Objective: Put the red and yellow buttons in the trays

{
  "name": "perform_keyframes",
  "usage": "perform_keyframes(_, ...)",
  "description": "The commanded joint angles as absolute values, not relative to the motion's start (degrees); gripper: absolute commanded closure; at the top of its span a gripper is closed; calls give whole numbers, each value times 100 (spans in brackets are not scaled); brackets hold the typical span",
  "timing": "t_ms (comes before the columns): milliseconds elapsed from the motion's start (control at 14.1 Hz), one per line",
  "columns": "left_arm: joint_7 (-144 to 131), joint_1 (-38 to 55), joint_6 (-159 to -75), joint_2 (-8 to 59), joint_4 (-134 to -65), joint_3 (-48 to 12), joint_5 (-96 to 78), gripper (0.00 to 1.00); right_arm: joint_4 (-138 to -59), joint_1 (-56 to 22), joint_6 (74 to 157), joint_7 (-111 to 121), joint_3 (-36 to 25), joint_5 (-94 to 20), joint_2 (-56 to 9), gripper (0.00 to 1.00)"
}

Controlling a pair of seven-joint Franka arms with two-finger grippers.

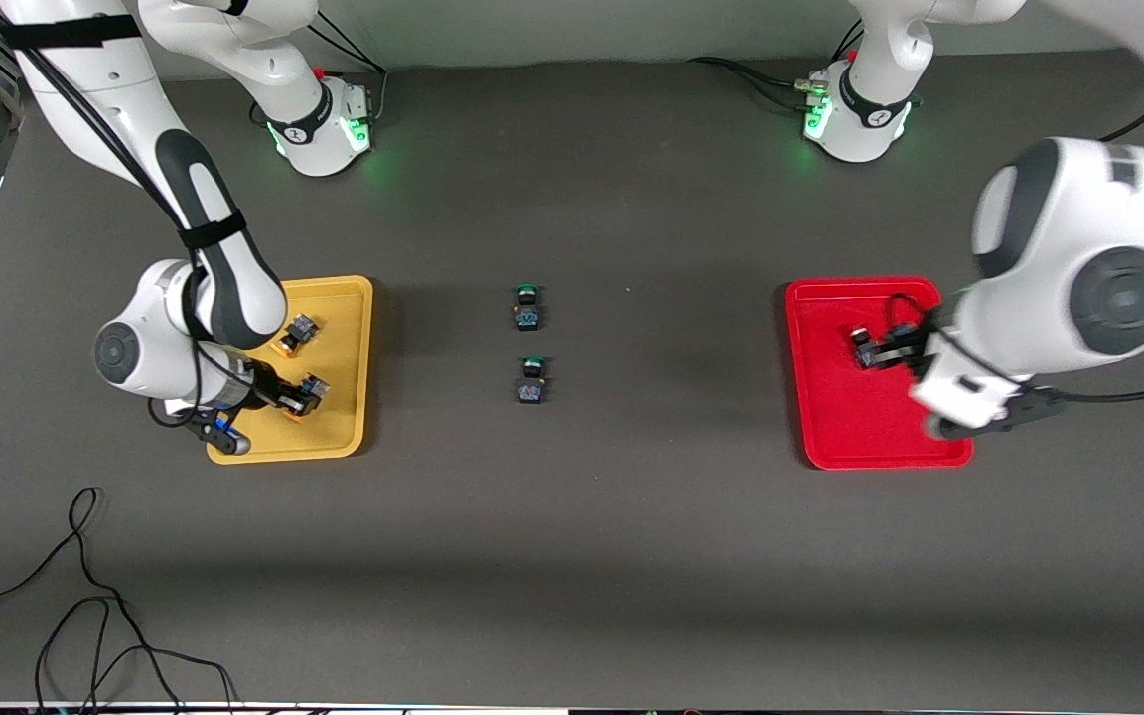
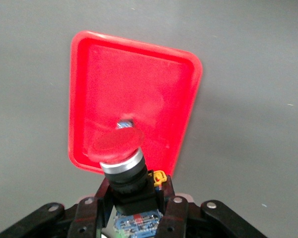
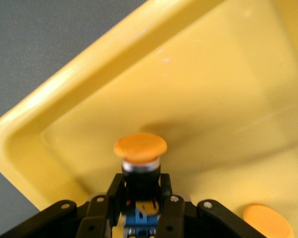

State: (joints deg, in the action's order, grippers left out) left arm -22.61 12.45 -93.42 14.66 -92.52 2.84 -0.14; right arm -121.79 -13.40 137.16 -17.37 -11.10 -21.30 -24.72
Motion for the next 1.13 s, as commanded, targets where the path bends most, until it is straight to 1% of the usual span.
perform_keyframes(0,-1890,1318,-10657,1019,-10799,457,9,100,-12182,-1389,13668,-1564,-1151,-2347,-2303,0)
perform_keyframes(213,-1898,1310,-12063,1615,-11477,492,-9,100,-12077,-1389,13264,-1564,-1160,-2347,-1944,0)
perform_keyframes(425,-1898,1310,-13189,2239,-11794,492,-9,100,-11866,-1397,12685,-1564,-1195,-2128,-1268,0)
perform_keyframes(496,-1898,1310,-13549,2363,-11934,501,-9,100,-11752,-1397,12439,-1564,-1204,-1892,-1031,0)
perform_keyframes(567,-1898,1301,-13822,2451,-12057,501,-9,100,-11629,-1397,12210,-1573,-1204,-1611,-793,0)
perform_keyframes(709,-1898,1292,-13939,2557,-12067,501,-17,98,-11173,-1363,11710,-1591,-1152,-716,-389,0)
perform_keyframes(780,-1898,1240,-13844,2514,-12015,501,-18,40,-10875,-1301,11176,-1539,-1143,-434,-204,0)
perform_keyframes(850,-1916,1213,-13686,2392,-11954,518,-18,1,-10533,-1292,10666,-1521,-1143,-361,-37,0)
perform_keyframes(921,-1907,1230,-13154,2156,-11797,545,-18,0,-10207,-1231,10087,-1216,-1134,-360,156,0)
perform_keyframes(992,-1899,1230,-12531,1936,-11543,545,-26,0,-10048,-1222,9768,-978,-1134,-369,350,0)
perform_keyframes(1063,-1898,1239,-11802,1699,-11227,536,-44,0,-10020,-1204,9625,-941,-1134,-369,534,0)
